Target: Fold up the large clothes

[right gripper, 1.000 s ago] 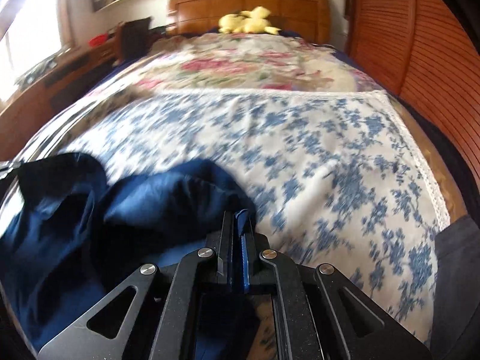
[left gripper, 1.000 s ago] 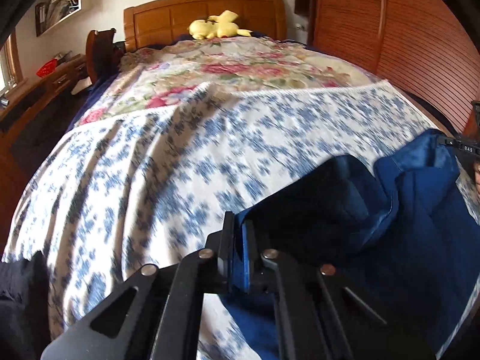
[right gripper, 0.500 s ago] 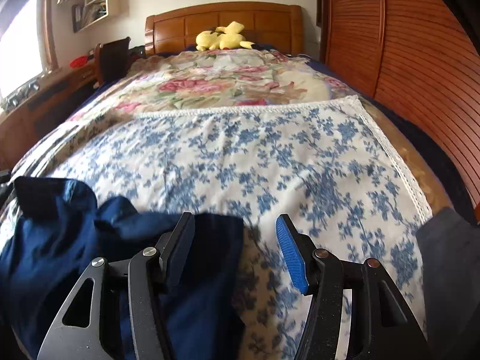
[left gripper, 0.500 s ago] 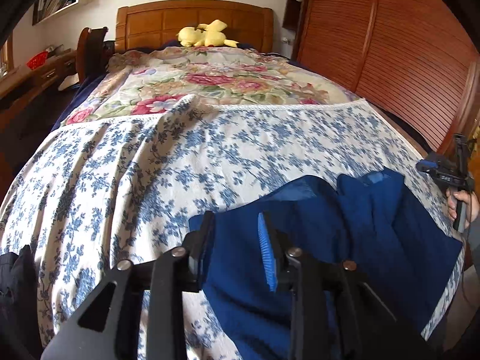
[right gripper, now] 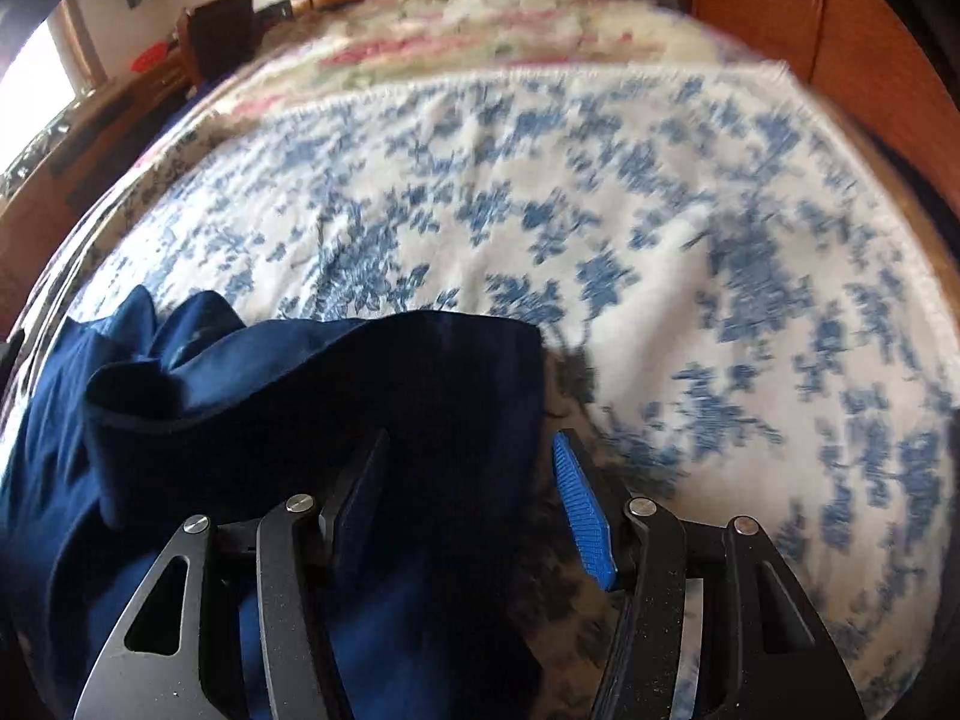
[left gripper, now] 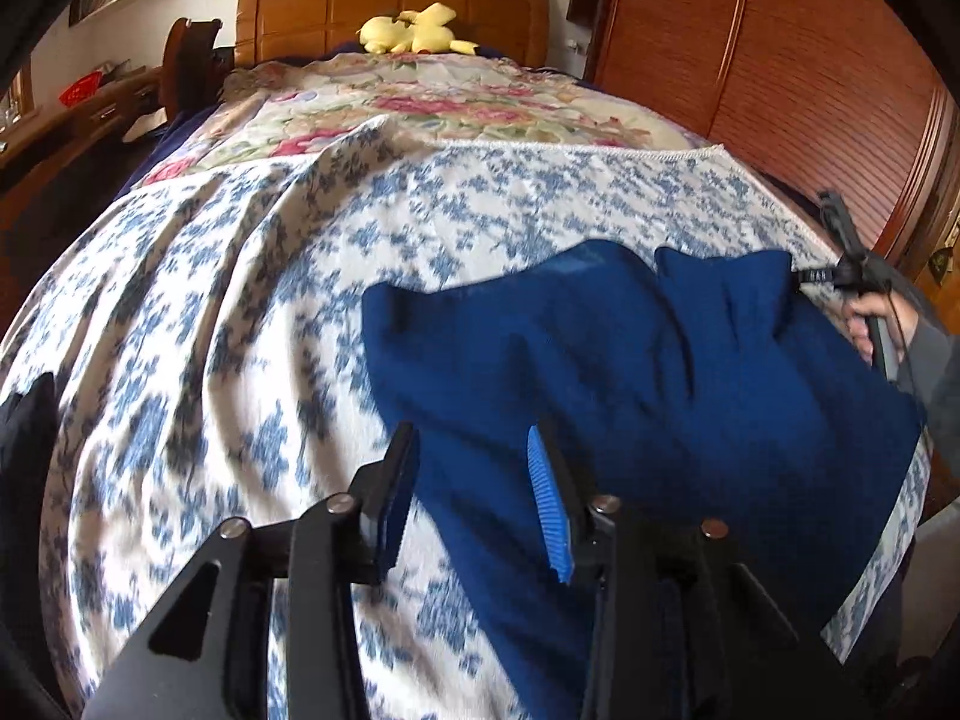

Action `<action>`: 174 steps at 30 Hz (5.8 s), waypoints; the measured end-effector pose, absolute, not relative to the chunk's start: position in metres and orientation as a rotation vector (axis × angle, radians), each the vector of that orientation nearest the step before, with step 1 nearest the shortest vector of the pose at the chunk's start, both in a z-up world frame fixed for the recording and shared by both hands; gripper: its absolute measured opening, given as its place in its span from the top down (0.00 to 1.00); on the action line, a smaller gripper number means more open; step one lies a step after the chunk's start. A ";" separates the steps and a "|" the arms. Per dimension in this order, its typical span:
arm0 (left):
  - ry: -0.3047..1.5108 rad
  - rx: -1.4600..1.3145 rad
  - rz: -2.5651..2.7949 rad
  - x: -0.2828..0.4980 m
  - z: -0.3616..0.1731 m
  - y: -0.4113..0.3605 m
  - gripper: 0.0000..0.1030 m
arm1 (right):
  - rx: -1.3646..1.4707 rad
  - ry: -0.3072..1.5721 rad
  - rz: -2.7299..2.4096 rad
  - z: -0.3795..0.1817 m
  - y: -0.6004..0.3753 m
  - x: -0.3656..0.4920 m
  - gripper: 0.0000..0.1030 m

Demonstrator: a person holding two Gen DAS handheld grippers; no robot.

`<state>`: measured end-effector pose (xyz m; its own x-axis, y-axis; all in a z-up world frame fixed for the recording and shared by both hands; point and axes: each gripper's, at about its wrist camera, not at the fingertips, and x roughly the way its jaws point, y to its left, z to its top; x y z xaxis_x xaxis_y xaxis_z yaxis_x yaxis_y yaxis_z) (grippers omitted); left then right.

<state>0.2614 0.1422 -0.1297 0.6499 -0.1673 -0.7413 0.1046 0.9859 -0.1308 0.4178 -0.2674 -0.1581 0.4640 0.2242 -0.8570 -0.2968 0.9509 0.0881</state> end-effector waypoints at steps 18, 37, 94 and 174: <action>0.793 -0.058 -0.130 0.199 -0.106 0.129 0.66 | -0.180 0.853 0.121 -0.091 -0.284 0.366 0.60; 0.803 -0.037 -0.121 0.141 -0.113 0.091 0.65 | -0.178 0.895 0.337 -0.107 -0.276 0.194 0.40; 0.709 -0.166 -0.110 0.044 -0.101 0.071 0.95 | -0.058 0.834 0.435 -0.100 -0.305 0.099 0.78; 0.652 0.149 -0.487 0.154 -0.012 -0.235 0.94 | -0.050 0.759 0.346 -0.122 -0.393 0.051 0.54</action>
<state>0.1540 -0.2350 -0.0120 0.6874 -0.3877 -0.6142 0.4792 0.8775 -0.0177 0.0511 -0.3931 -0.1218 0.6718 0.2894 -0.6819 -0.3251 0.9423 0.0797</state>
